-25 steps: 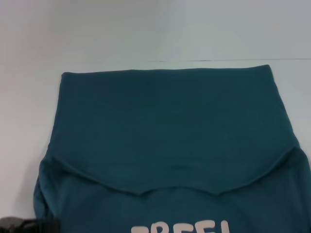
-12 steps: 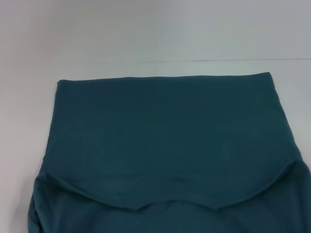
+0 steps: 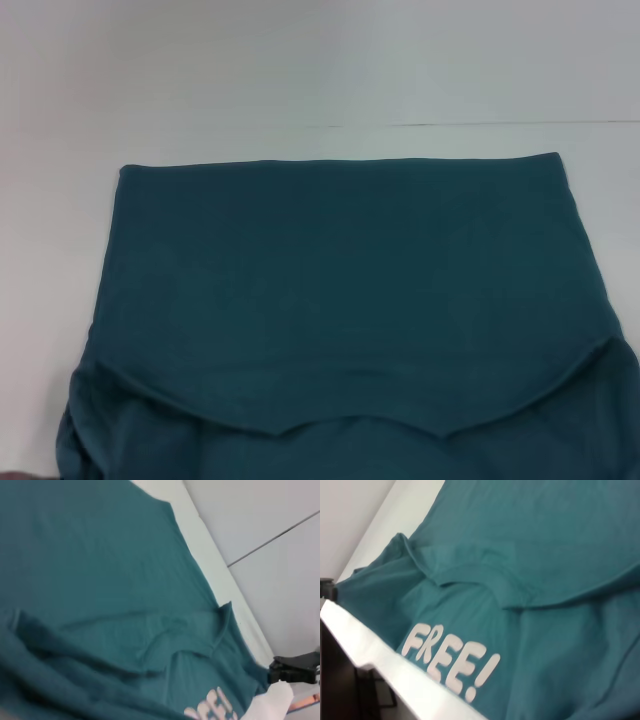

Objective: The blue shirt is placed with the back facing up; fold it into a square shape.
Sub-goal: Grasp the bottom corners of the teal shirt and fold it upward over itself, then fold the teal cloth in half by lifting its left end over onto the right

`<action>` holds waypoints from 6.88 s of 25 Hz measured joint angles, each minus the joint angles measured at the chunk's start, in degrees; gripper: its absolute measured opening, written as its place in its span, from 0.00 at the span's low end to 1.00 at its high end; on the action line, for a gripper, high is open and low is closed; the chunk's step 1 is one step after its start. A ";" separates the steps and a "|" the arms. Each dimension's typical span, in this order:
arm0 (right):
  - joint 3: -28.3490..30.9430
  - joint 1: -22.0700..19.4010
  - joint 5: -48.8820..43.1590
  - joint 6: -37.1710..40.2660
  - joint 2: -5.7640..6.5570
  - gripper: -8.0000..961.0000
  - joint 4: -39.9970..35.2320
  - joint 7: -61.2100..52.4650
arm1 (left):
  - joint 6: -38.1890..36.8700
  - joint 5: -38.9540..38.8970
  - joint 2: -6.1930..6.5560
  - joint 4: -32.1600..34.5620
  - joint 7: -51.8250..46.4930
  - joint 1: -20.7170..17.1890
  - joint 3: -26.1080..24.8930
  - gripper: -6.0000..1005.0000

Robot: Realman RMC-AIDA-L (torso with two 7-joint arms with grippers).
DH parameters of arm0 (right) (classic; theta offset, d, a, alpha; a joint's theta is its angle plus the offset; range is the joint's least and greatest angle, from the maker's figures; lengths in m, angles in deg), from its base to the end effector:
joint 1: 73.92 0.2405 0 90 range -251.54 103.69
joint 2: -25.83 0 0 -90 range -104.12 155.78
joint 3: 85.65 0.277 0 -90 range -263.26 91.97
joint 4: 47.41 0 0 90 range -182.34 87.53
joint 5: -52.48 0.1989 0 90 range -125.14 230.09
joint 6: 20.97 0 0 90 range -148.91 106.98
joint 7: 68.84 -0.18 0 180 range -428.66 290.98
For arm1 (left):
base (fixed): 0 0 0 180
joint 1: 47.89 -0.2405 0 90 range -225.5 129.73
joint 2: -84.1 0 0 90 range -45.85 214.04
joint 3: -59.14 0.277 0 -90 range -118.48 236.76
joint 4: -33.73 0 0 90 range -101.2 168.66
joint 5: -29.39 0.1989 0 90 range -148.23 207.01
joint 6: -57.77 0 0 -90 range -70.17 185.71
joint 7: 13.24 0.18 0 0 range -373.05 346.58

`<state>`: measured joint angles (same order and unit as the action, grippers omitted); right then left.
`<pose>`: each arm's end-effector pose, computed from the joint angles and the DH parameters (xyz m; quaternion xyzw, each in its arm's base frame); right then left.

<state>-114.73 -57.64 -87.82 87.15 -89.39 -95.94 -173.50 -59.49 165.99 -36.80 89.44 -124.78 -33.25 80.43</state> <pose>0.3643 0.2160 0.0078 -0.8525 0.5129 0.0956 0.0312 -0.3299 0.2036 0.0055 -0.8132 -0.5490 -0.1929 0.0118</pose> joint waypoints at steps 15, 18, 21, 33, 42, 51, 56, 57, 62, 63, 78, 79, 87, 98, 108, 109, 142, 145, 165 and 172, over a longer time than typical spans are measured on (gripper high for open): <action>10.00 12.90 6.45 -20.01 1.63 0.06 2.96 0.14 | 16.42 -8.63 4.53 -14.26 -3.88 17.09 -8.40 0.08; 9.78 14.86 6.80 -24.88 1.65 0.06 4.80 0.49 | 23.67 -9.33 4.71 -17.07 -3.73 20.16 -8.41 0.08; 9.32 18.68 6.93 -32.06 1.71 0.07 8.62 1.94 | 31.92 -10.18 4.62 -19.14 -3.49 22.76 -7.90 0.08; 4.49 29.36 8.48 -57.68 0.50 0.08 16.40 6.49 | 57.35 -15.42 3.25 -24.57 2.38 27.74 -6.81 0.09; 1.78 32.01 16.53 -72.54 0.33 0.08 24.96 16.16 | 72.65 -21.87 1.33 -28.78 12.83 29.69 -6.69 0.10; 1.75 32.61 17.35 -74.55 0.32 0.09 26.61 17.56 | 75.93 -22.73 1.28 -30.45 15.58 30.85 -6.71 0.10; 1.75 32.57 17.35 -74.72 0.29 0.10 27.00 17.78 | 76.09 -22.87 1.30 -30.49 15.60 30.67 -6.71 0.10; 1.75 32.57 17.35 -74.83 0.27 0.10 27.02 17.95 | 76.26 -22.90 1.25 -30.49 15.61 30.64 -6.71 0.10; 1.13 32.57 17.24 -75.48 0.10 0.10 26.90 18.43 | 76.93 -22.98 0.70 -30.18 15.65 30.62 -6.85 0.11; 0.61 32.51 17.24 -75.51 0.04 0.10 26.63 18.50 | 77.05 -23.08 0.66 -30.15 15.65 30.62 -6.92 0.11; -0.98 31.32 17.34 -77.31 -1.51 0.54 20.50 14.31 | 79.05 -28.41 -0.13 -28.61 15.57 28.44 -6.06 0.32; -0.99 31.07 17.34 -75.81 -1.22 0.59 20.50 13.42 | 78.32 -28.41 -0.07 -28.53 15.50 28.20 -5.80 0.56; -0.85 27.06 17.34 -61.05 0.63 0.61 17.74 4.33 | 63.64 -28.42 0.40 -26.02 15.03 23.77 -4.09 0.78; -0.82 18.27 21.44 -37.88 2.40 0.61 9.33 -5.49 | 51.19 -27.87 -0.18 -22.38 14.18 16.43 -3.82 0.80; -1.17 14.30 19.51 -29.17 4.93 0.61 9.61 -12.00 | 46.87 -25.86 -1.21 -18.53 12.32 9.46 -1.54 0.80; -1.19 14.12 18.97 -28.96 5.03 0.61 9.60 -12.66 | 46.81 -25.11 -1.24 -18.25 11.96 9.20 -1.53 0.80; -0.71 14.32 11.67 -32.82 4.58 0.60 9.71 -18.56 | 49.71 -12.07 -1.38 -17.82 10.53 10.32 1.40 0.72; -0.71 14.31 11.68 -32.82 4.58 0.60 9.76 -18.56 | 49.99 -11.92 -1.45 -17.87 10.54 10.32 1.69 0.71; -0.71 13.94 11.87 -33.32 4.46 0.60 9.77 -18.56 | 51.33 -10.38 -1.46 -17.13 9.02 10.79 4.10 0.65; -0.67 13.77 11.90 -33.34 4.38 0.60 9.77 -18.56 | 52.37 -10.37 -1.54 -16.66 8.40 10.86 4.20 0.34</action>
<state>-115.41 -43.87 -75.92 53.81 -85.01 -86.17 -192.06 -7.12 155.62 -38.33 72.77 -116.37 -22.39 84.64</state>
